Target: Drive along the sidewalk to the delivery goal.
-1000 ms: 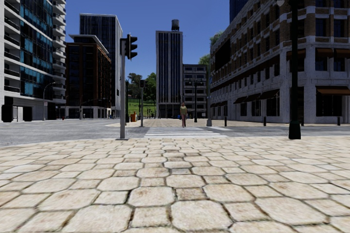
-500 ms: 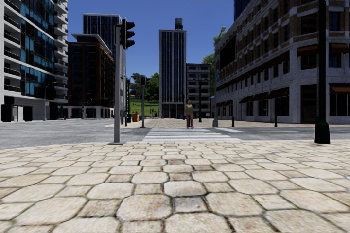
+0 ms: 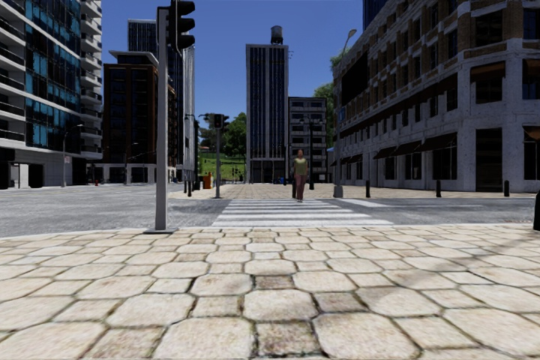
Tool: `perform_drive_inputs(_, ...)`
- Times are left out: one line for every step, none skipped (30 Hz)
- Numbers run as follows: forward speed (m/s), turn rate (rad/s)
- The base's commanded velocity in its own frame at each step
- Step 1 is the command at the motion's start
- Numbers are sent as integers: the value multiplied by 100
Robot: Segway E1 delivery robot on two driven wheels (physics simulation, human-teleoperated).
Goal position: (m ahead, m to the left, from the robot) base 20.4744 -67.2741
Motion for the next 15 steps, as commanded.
perform_drive_inputs(200,0)
perform_drive_inputs(200,0)
perform_drive_inputs(200,0)
perform_drive_inputs(200,0)
perform_drive_inputs(200,0)
perform_drive_inputs(200,0)
perform_drive_inputs(200,0)
perform_drive_inputs(200,0)
perform_drive_inputs(200,0)
perform_drive_inputs(200,0)
perform_drive_inputs(200,0)
perform_drive_inputs(200,0)
perform_drive_inputs(200,0)
perform_drive_inputs(200,0)
perform_drive_inputs(200,0)
